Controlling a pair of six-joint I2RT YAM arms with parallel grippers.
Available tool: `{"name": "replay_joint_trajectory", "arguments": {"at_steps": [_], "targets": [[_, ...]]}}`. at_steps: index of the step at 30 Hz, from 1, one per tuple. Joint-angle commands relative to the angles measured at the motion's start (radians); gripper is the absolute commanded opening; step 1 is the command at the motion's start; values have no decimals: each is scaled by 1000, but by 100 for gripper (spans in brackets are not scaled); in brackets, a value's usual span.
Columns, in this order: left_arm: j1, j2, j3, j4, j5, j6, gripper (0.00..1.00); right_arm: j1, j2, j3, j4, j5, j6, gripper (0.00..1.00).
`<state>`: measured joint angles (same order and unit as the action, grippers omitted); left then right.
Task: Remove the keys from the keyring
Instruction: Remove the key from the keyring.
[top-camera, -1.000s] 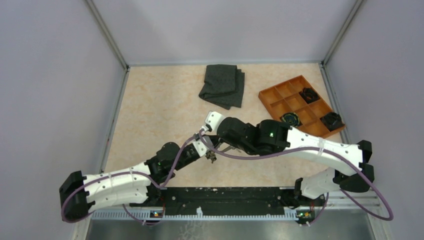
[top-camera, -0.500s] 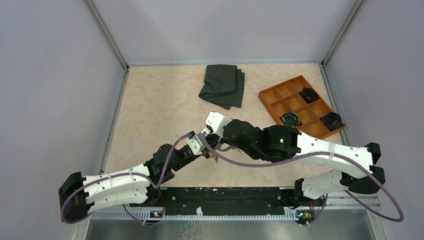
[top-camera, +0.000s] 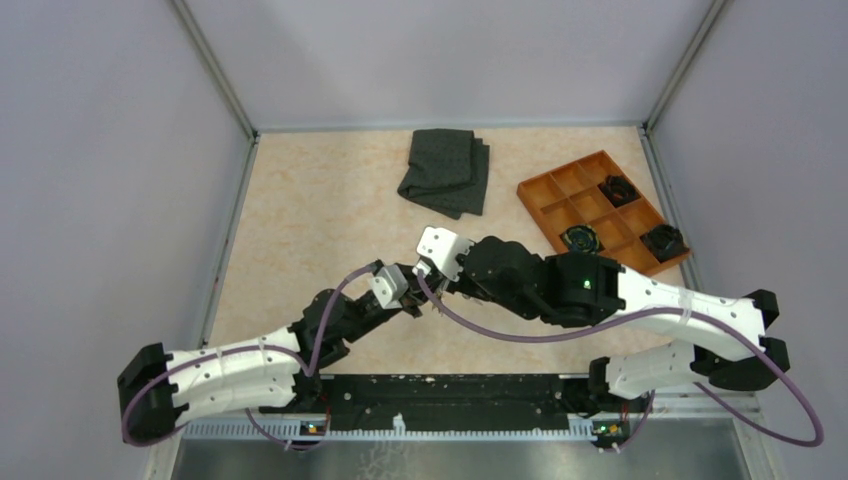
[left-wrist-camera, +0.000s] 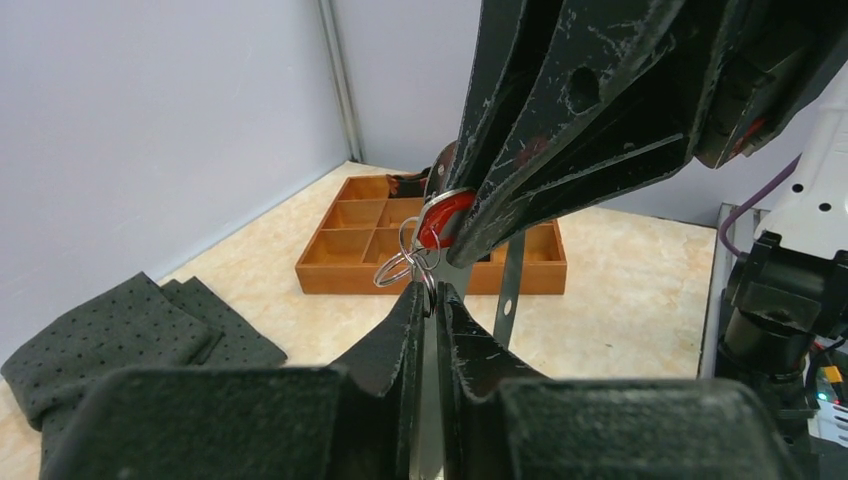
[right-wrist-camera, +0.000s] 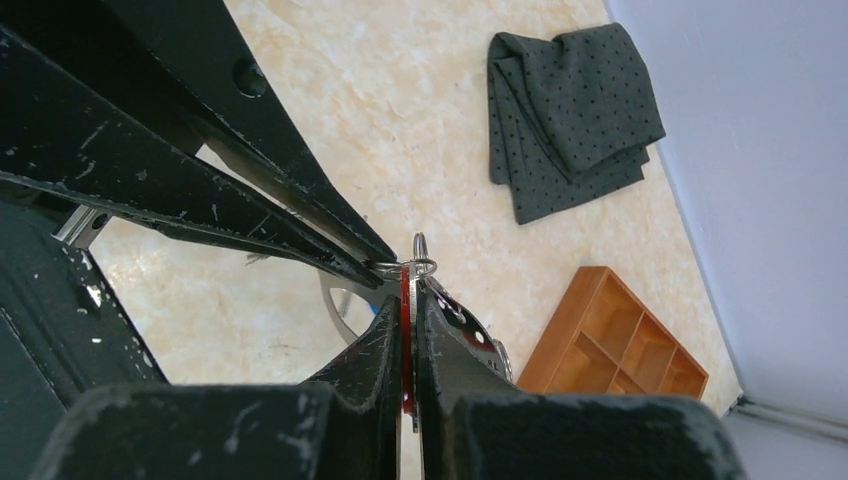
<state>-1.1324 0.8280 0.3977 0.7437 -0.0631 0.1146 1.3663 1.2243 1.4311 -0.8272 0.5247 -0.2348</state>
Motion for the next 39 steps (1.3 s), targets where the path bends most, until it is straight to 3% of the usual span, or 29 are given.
{"name": "replay_joint_trajectory", "arguments": {"at_steps": [1,22,27,31,39], "targets": [[0,18,26,20,19,0,16,17,-11,44,31,-10,0,0],[-1,27,56,28,54,-9,25,20,22,62,-6,-8,20,0],[0,43,74,-12,47,2,15,20,22,77,-12,-2,22,0],[-1,48,78,-51,37,17,0,22,15,78,-28,65,22,0],[-1,-26,84,-156,56,39,0,20,-57,28,-82,116,36,0]]}}
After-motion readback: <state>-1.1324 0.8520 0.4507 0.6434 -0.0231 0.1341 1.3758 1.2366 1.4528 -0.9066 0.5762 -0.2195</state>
